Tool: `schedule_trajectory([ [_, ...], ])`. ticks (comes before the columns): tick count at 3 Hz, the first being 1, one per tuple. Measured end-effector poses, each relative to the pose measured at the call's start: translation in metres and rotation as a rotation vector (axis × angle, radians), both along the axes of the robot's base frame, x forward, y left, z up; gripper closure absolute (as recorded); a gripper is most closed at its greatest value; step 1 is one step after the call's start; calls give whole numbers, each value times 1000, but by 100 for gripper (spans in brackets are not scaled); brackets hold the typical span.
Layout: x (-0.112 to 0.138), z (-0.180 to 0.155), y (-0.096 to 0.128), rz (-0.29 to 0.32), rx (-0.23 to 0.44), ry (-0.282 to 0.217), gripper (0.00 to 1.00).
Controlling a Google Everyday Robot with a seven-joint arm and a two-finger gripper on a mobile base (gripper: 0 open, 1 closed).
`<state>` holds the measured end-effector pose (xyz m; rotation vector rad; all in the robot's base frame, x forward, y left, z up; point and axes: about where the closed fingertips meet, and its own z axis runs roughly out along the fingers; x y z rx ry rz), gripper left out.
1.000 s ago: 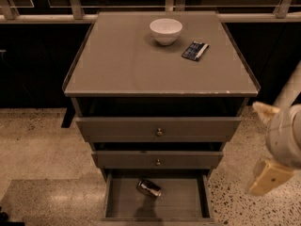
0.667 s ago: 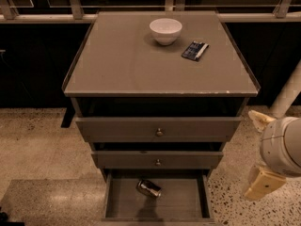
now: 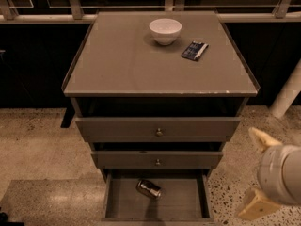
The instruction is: Pick orange can from bottom drawer and place on counter
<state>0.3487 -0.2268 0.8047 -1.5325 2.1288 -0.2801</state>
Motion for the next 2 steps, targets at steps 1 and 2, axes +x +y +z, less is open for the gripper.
schedule_trajectory([
  [1, -15, -49, 11, 8, 76, -36, 0],
  [2, -2, -44, 13, 13, 90, -109, 0],
])
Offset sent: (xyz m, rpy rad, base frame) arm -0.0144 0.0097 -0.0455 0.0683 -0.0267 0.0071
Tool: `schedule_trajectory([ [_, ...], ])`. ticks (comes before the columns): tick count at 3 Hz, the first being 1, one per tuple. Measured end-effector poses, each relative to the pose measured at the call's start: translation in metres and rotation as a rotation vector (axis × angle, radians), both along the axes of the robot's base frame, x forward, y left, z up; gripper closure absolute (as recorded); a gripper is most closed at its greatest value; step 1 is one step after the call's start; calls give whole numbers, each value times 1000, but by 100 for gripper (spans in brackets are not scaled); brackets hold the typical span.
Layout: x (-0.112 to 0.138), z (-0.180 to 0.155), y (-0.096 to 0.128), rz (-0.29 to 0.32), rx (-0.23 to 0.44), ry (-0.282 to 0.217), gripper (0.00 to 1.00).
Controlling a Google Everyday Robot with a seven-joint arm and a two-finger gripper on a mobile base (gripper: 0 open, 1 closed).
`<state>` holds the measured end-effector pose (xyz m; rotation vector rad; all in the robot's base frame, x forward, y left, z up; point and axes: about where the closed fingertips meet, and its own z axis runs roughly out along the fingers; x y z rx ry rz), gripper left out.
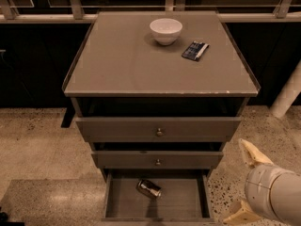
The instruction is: Pick orange can from bottom drawer and place on counter
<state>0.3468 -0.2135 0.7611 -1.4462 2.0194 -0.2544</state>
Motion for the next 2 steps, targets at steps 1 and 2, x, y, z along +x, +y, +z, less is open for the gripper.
schedule_trajectory([
  [1, 0, 0, 0, 0, 0, 0, 0],
  [2, -4, -26, -1, -26, 39, 41, 0],
])
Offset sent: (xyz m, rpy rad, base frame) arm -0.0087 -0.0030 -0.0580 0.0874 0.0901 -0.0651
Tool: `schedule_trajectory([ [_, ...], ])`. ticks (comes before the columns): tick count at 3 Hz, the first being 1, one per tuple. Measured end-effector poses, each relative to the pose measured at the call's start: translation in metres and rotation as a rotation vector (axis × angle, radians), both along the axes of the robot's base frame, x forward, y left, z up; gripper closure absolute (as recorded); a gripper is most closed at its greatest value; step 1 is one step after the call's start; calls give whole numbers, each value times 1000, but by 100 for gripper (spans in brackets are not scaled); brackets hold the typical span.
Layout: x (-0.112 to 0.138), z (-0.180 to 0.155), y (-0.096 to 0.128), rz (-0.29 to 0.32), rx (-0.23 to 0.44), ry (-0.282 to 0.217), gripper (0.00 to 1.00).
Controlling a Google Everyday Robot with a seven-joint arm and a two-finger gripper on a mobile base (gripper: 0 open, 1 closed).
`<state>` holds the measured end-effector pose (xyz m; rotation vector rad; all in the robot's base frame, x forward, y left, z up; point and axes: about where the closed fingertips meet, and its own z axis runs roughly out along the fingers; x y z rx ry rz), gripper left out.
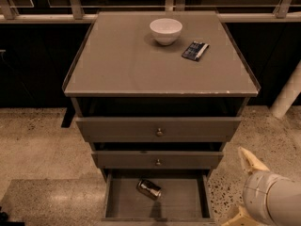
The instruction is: Pick orange can from bottom drawer and place on counter
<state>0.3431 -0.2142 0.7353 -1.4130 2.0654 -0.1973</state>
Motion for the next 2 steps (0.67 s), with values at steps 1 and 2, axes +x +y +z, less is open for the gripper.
schedule_trajectory([
  [1, -4, -53, 9, -26, 78, 48, 0],
  [2, -3, -107, 19, -61, 152, 92, 0],
])
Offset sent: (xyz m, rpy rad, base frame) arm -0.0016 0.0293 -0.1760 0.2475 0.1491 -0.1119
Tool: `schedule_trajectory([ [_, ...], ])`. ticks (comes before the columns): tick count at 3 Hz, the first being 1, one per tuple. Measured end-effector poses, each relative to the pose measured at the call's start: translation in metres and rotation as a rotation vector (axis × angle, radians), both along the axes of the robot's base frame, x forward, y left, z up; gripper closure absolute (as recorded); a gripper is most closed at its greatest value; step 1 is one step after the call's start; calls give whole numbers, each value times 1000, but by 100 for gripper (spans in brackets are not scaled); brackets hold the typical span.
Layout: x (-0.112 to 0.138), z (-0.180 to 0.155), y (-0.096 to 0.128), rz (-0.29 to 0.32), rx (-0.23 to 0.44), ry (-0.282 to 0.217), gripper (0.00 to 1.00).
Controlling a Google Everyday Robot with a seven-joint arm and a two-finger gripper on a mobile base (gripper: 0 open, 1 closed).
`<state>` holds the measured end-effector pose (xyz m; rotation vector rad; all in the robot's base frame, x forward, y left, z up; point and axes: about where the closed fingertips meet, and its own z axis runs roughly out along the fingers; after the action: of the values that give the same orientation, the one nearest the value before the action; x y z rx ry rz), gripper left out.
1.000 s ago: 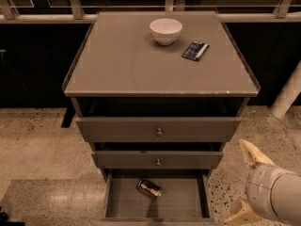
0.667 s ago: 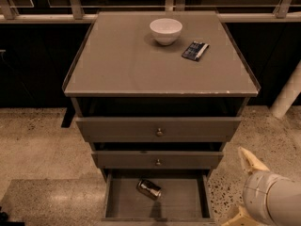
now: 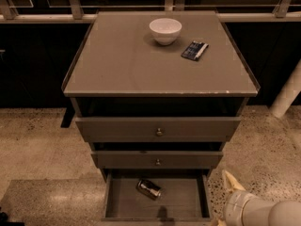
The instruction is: Pick orange can from bottom drawer and place on counter
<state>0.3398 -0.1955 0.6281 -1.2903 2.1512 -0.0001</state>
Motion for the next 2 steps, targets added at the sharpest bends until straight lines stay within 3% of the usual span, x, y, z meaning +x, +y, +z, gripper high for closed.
schedule_trajectory([
  [1, 4, -50, 11, -23, 51, 24, 0],
  [2, 4, -50, 11, -23, 51, 24, 0],
])
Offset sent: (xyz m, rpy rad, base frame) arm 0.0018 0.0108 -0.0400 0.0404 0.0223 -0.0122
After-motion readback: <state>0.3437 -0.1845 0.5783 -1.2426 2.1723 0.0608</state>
